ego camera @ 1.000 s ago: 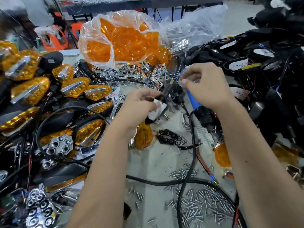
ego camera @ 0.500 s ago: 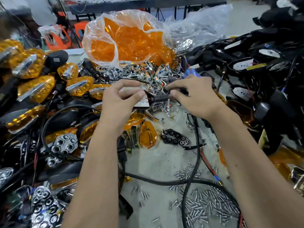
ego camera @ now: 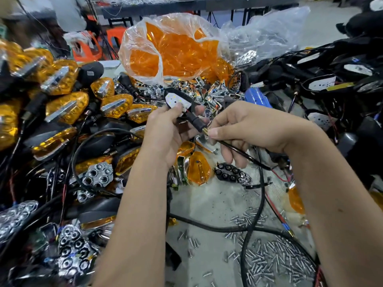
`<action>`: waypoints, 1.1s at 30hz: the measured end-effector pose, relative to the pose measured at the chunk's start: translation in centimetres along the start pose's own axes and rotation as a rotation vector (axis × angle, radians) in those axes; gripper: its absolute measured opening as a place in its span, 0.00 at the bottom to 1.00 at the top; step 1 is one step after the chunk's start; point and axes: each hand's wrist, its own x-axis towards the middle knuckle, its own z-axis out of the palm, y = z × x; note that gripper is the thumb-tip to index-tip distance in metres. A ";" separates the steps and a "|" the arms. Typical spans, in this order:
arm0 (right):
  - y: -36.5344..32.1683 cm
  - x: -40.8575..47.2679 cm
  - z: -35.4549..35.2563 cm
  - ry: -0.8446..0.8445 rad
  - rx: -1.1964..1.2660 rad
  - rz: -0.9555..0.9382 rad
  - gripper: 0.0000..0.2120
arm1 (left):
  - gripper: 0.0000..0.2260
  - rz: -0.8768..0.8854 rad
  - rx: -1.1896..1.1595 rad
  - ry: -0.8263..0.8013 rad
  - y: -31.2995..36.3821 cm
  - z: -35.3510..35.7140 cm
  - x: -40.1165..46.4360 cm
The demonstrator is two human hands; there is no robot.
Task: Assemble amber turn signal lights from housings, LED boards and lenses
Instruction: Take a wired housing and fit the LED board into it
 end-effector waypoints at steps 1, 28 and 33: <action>0.1 0.0 -0.1 -0.027 0.002 0.019 0.14 | 0.11 -0.004 0.014 -0.004 0.0 0.0 -0.1; 2.9 3.0 0.7 0.695 0.319 -0.227 0.04 | 0.04 -0.196 0.425 -0.318 -0.9 0.6 -1.1; 3.2 2.8 0.2 0.570 0.377 -0.275 0.03 | 0.06 -0.136 0.511 -0.331 -0.8 0.6 -1.0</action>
